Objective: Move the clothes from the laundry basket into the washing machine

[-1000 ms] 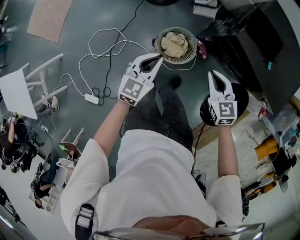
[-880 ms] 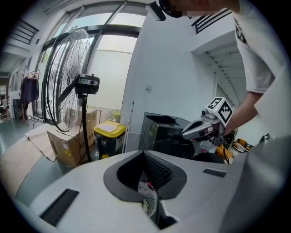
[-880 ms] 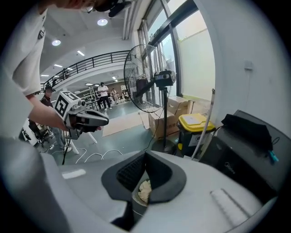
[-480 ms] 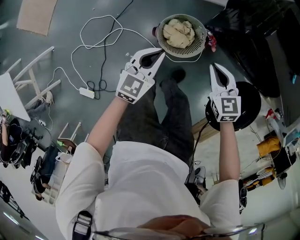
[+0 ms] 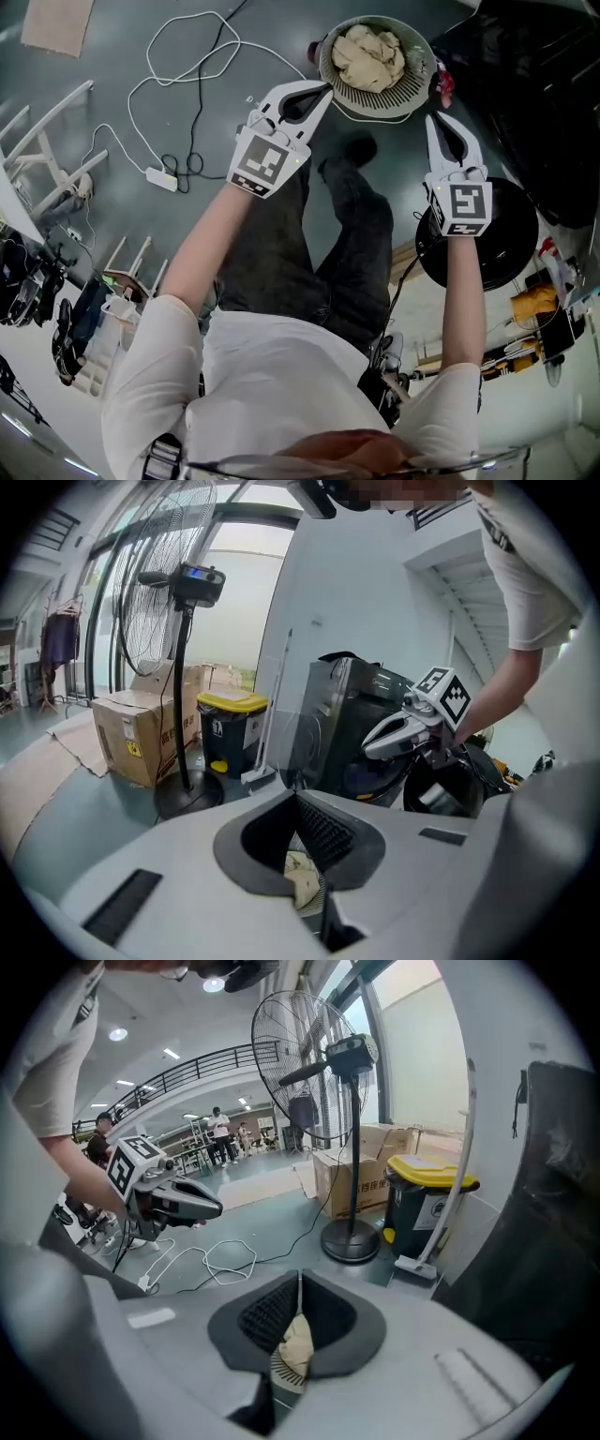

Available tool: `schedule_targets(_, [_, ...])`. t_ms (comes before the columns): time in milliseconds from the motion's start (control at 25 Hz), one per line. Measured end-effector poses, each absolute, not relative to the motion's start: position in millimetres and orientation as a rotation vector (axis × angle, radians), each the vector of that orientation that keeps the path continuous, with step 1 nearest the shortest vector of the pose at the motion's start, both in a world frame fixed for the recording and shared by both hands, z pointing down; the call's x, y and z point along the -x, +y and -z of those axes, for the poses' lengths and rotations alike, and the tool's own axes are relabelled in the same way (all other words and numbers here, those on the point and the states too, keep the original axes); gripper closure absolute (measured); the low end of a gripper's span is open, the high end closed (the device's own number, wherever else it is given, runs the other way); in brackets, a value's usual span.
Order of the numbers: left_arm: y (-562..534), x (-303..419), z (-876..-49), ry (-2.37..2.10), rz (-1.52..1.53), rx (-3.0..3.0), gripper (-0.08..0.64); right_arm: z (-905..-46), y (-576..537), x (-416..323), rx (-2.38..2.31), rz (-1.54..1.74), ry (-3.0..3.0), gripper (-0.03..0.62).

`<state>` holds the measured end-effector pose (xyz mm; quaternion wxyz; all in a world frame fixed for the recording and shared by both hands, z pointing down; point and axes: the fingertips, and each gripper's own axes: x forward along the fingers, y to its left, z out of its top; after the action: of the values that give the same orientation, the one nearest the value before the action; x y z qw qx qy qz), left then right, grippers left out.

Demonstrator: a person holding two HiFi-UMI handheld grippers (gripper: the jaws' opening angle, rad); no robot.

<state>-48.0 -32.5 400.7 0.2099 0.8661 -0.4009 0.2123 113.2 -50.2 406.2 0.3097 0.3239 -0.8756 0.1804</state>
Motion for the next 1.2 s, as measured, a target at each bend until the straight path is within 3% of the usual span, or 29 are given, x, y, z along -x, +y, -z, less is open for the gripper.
schedule_targets(560, [-38, 63, -531, -1.062, -0.679, -2.449, 0.554, -559, -65, -94, -0.713, -0.43, -2.28, 0.561])
schedule_targets(1200, [-62, 68, -631, -0.842, -0.744, -2.566, 0.554, -687, -89, -64, -0.394, -0.316, -2.232, 0.46])
